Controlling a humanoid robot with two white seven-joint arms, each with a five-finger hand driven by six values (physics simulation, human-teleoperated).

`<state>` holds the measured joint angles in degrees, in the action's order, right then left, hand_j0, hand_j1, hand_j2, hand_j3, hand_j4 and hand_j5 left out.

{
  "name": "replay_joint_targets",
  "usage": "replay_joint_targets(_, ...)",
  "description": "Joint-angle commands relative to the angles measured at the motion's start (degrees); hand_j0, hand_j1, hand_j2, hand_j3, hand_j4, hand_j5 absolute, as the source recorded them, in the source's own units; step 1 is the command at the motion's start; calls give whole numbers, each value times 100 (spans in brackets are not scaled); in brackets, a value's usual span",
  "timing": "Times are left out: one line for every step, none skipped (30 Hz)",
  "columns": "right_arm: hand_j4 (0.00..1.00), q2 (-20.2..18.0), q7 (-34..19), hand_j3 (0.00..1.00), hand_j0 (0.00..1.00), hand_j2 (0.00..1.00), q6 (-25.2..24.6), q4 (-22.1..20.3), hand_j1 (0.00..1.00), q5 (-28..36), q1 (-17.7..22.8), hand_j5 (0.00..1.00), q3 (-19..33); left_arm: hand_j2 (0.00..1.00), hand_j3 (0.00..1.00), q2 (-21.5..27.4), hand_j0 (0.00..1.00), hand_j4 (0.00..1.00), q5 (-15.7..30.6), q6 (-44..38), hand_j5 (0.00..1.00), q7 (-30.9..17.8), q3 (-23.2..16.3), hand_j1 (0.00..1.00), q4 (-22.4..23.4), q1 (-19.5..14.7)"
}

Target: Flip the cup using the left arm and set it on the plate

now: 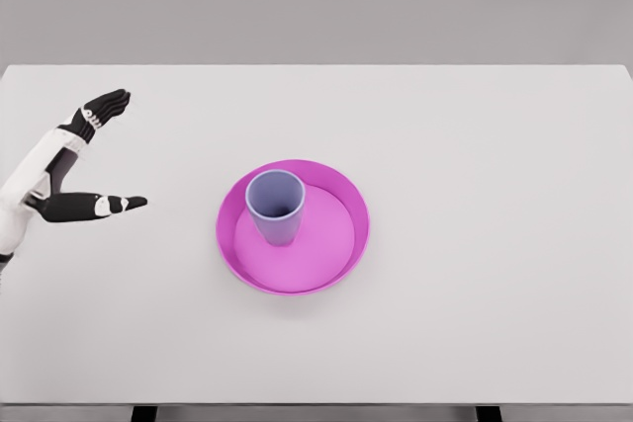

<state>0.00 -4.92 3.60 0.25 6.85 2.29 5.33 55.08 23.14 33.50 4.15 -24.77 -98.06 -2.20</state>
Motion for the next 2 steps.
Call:
replay_joint_targets(100, 0, 0, 100, 100, 100, 0, 1, 100, 0, 0, 100, -5, 100, 100, 214, 100, 100, -134, -28, 100, 7, 95, 100, 6, -17)
replay_joint_targets(100, 0, 0, 100, 100, 100, 0, -8, 100, 0, 0, 100, -5, 100, 100, 214, 100, 100, -151, -28, 100, 7, 130, 100, 6, -18)
